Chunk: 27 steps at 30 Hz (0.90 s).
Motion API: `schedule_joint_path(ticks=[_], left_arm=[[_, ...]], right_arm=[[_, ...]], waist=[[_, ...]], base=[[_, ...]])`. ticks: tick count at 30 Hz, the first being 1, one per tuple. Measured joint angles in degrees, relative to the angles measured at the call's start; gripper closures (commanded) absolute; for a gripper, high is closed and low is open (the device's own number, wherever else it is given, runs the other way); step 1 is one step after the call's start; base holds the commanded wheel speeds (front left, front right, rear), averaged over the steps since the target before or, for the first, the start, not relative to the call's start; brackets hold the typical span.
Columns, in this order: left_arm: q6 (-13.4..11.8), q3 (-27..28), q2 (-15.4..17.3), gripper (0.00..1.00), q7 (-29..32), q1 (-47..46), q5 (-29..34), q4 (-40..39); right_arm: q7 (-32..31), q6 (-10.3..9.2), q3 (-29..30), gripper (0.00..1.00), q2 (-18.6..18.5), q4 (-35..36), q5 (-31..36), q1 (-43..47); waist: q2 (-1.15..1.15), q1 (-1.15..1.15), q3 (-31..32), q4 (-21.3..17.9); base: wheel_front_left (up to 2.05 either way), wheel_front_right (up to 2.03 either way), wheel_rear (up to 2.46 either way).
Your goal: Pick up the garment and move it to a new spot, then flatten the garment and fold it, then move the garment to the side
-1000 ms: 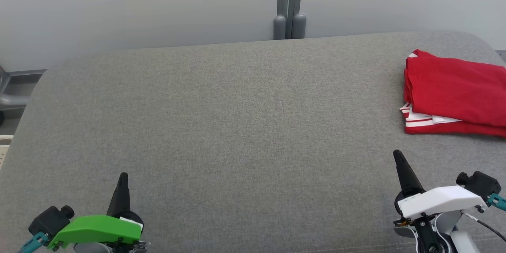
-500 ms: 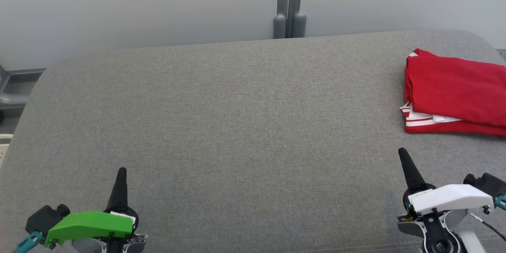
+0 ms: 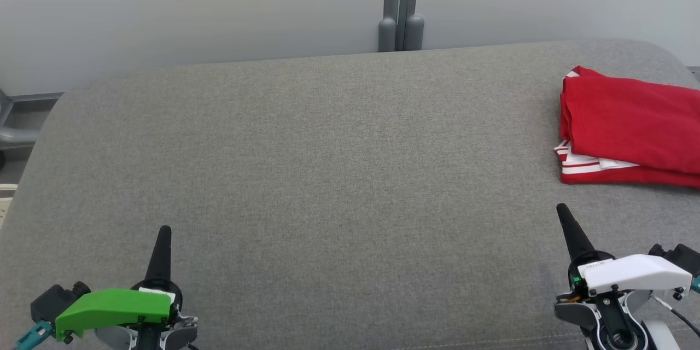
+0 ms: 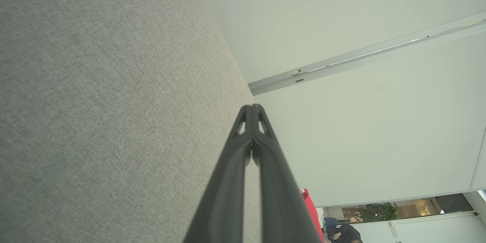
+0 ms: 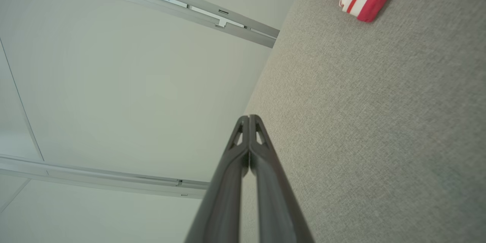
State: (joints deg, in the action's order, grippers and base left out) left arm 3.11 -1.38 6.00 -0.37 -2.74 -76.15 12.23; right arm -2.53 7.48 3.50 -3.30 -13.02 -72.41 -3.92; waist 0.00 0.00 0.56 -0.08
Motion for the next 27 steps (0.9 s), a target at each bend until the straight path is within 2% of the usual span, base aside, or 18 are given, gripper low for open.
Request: schedule_joint_path(ticks=[27], left_arm=[[2.7, 3.6, -1.8, 1.0, 3.3, -1.4, -9.9, 0.8]], right_arm=[[-3.0, 0.0, 2.5, 1.0, 0.0, -0.1, -12.3, -0.9]], waist=[[0.0, 0.0, -0.5, 0.0]], base=[[0.0, 0.0, 0.0]])
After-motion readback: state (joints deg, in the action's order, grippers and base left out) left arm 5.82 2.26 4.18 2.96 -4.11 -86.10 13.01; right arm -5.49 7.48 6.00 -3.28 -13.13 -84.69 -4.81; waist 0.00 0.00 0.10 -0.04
